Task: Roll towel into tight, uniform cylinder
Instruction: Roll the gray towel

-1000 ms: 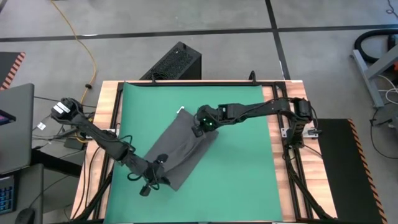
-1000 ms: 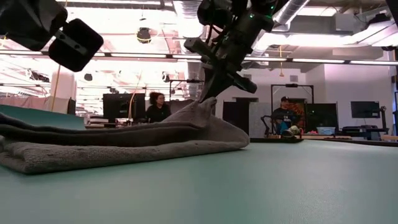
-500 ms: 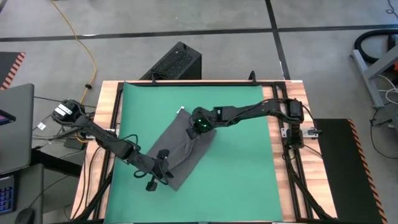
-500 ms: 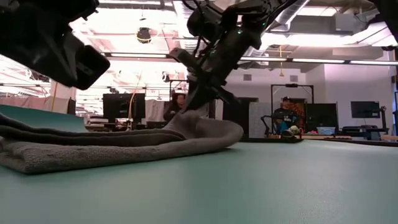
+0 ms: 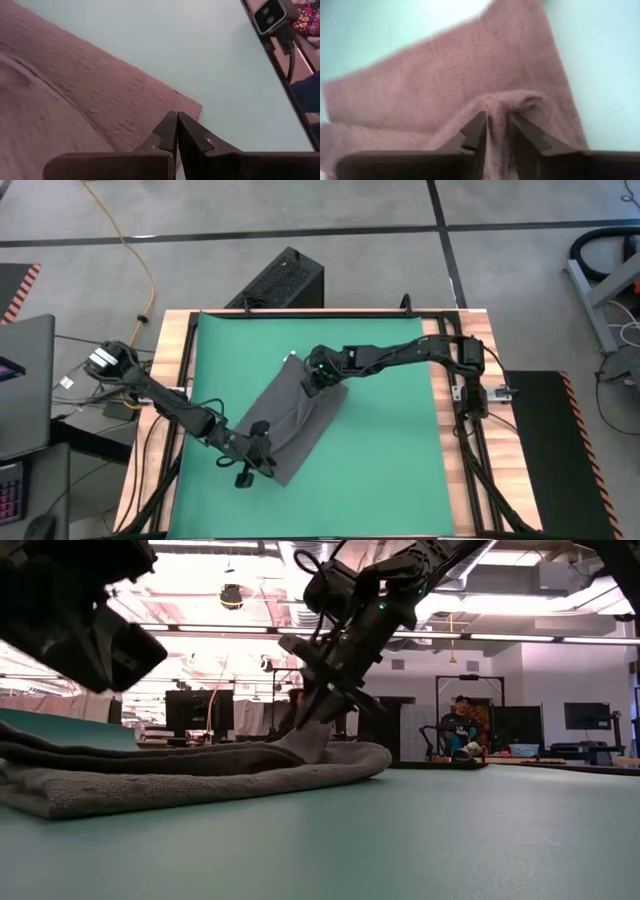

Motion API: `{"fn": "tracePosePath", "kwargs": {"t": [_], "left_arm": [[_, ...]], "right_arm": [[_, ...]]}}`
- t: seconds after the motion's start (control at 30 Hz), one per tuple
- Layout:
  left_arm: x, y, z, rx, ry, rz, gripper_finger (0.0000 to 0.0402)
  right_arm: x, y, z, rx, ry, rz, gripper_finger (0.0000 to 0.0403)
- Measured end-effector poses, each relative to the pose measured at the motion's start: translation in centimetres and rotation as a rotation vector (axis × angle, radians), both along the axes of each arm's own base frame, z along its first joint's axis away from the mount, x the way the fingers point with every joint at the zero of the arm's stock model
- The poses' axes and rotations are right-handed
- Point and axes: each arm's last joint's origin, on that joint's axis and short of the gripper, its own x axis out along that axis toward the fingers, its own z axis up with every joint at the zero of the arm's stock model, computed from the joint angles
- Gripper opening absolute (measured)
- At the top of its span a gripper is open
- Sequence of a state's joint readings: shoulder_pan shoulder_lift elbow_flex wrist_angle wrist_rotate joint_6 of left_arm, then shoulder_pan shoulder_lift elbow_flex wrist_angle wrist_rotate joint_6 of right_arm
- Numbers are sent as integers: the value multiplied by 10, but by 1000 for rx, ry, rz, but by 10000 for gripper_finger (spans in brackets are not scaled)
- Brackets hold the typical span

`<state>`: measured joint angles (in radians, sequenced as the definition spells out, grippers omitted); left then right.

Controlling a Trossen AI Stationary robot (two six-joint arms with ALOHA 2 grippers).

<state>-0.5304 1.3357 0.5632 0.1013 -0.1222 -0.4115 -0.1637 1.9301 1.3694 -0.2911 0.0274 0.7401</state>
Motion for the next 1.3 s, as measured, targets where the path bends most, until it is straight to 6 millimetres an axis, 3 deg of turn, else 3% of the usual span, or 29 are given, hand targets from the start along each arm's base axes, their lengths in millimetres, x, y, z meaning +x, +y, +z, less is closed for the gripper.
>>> {"fn": "tracePosePath", "kwargs": {"t": [0.23, 0.33, 0.47, 0.73, 0.97, 1.1, 1.3], "left_arm": [[-14, 8, 24, 47, 43, 67, 0], [-26, 7, 41, 114, 38, 79, 0], [-44, -6, 57, 164, -16, -45, 0], [-63, -35, 35, 221, 70, -123, 0], [-59, -41, 18, 515, 14, -143, 5], [-57, -41, 16, 433, 58, -156, 33], [-59, -44, 16, 336, 120, -212, 107]], "right_arm": [[1, -7, 5, 12, -28, 80, 195], [-3, -5, 20, -86, -46, 146, 207], [-12, -1, 51, -232, -95, 213, 203], [-29, 6, 83, -295, -126, 229, 190], [-30, 21, 80, -312, -91, 311, 189], [-32, 28, 77, -260, -64, 374, 189], [-36, 35, 72, -251, -3, 420, 189]]}}
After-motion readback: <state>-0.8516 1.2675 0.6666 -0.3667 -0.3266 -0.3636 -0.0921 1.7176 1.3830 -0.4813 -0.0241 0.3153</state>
